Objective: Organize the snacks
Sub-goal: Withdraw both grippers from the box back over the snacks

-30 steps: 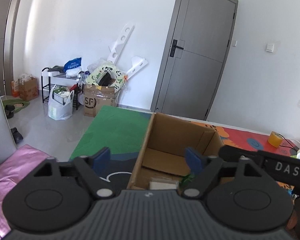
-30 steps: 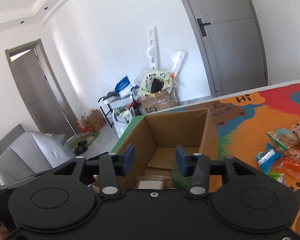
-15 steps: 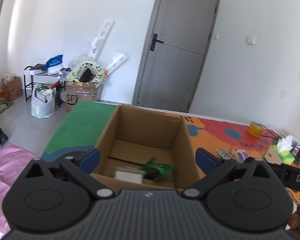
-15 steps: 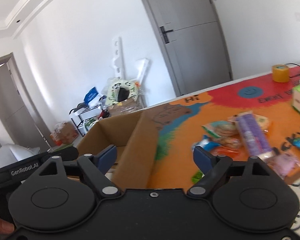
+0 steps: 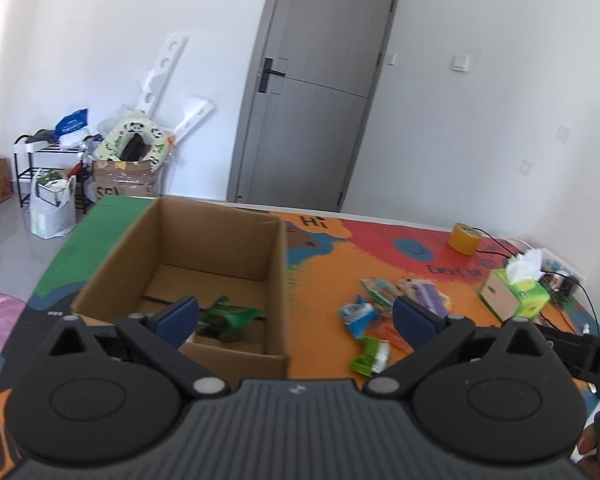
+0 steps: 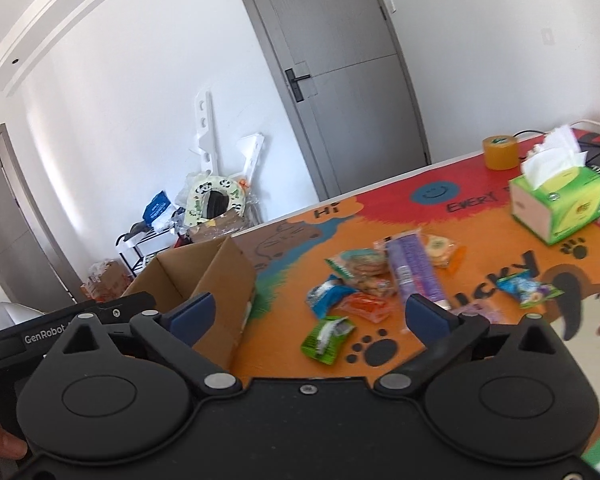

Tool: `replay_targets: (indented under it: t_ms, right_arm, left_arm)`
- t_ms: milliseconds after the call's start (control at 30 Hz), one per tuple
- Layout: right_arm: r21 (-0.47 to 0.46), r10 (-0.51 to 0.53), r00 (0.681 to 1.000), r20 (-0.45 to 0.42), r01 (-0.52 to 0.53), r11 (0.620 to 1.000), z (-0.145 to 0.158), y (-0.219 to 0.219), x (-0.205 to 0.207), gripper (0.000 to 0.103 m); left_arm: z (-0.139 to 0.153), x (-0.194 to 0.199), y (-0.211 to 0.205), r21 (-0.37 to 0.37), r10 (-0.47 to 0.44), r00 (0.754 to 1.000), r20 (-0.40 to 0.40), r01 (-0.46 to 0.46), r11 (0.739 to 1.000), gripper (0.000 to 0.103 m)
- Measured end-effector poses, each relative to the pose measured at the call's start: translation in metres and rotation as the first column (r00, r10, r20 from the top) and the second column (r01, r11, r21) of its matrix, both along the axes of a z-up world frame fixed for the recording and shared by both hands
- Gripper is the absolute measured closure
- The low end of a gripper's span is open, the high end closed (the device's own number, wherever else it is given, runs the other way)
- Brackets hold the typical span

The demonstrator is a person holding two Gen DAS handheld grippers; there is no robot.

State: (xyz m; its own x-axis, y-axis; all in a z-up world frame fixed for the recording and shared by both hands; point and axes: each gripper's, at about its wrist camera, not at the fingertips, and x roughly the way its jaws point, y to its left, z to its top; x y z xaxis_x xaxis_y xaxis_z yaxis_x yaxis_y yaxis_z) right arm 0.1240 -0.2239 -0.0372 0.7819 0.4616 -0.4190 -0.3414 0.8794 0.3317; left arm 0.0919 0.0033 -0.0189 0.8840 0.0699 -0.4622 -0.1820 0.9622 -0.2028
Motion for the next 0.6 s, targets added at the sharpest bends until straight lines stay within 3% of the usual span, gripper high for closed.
replay_targets:
  t_ms: [600]
  right_arm:
    - [-0.024,-0.174,0.984,0.026,0.174,0.984,-0.005,-0.090,-0.007,0.000]
  left_arm:
    - [-0.010,0.019,-0.076,-0.004,-0.169,0.986,0.007,0.169,0.986,0.000]
